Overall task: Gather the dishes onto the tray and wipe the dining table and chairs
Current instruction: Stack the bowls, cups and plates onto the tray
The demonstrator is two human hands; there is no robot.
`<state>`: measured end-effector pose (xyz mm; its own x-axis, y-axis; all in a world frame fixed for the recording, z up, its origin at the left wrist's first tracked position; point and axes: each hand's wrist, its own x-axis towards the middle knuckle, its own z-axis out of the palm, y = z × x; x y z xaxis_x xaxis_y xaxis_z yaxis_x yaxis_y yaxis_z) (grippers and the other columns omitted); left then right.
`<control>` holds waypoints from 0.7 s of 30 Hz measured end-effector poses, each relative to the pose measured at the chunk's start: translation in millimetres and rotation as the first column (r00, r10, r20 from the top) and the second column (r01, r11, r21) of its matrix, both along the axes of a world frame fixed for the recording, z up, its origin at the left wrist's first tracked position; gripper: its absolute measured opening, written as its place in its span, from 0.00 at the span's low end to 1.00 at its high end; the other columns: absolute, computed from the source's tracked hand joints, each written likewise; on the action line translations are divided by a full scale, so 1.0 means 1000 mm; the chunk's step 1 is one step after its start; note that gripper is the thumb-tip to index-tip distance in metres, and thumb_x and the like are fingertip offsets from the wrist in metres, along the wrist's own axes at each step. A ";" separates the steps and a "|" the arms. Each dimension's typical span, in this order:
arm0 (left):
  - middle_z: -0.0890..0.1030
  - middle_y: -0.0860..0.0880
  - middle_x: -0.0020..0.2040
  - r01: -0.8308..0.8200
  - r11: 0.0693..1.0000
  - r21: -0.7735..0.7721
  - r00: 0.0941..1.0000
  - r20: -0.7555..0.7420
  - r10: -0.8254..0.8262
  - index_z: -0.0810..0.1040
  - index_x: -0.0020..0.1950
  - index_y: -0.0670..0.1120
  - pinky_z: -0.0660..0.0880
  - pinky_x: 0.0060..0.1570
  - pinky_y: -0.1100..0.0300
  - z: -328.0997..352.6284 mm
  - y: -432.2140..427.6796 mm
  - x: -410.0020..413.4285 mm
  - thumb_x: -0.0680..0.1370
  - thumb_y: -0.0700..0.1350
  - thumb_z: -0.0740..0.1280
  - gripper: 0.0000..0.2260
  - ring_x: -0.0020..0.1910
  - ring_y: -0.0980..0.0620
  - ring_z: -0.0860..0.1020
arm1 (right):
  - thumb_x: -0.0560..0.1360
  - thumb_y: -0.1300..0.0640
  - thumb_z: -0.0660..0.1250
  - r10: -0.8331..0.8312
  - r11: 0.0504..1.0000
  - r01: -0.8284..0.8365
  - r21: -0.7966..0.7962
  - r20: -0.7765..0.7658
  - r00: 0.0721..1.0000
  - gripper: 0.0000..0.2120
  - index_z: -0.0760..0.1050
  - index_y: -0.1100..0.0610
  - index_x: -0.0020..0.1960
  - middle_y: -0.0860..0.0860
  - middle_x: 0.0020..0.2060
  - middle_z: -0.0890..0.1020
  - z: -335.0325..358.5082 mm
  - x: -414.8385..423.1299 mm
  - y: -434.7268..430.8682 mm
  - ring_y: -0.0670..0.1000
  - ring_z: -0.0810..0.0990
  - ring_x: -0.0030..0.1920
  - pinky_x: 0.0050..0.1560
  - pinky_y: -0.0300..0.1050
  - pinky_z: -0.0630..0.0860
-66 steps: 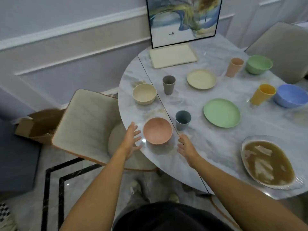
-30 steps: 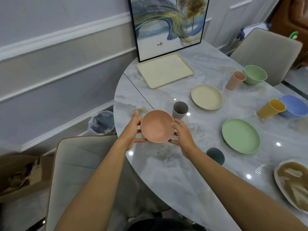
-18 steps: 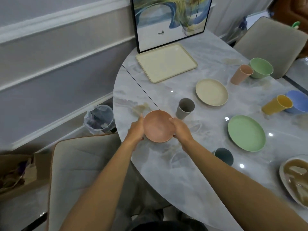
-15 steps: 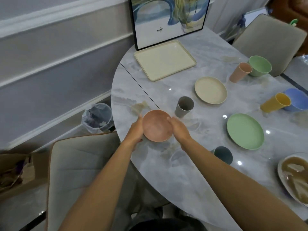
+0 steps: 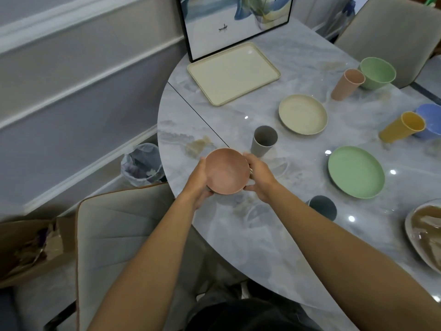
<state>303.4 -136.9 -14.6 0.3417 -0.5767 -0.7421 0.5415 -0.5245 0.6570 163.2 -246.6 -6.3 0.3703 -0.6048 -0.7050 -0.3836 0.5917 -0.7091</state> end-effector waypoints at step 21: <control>0.52 0.47 0.84 0.197 0.909 0.368 0.556 0.722 -0.413 0.55 0.84 0.56 0.66 0.73 0.38 0.001 -0.018 -0.038 0.77 0.60 0.68 0.39 0.81 0.39 0.54 | 0.77 0.42 0.72 0.382 0.625 -0.603 -0.496 -0.480 0.790 0.30 0.72 0.52 0.75 0.50 0.73 0.70 0.021 -0.156 -0.067 0.52 0.73 0.69 0.69 0.46 0.69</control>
<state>265.5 -154.9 -13.7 0.6757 -0.6190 -0.4004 -0.3332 -0.7409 0.5831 7.7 -314.0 14.9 0.5793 -0.7166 -0.3883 -0.7383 -0.2594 -0.6226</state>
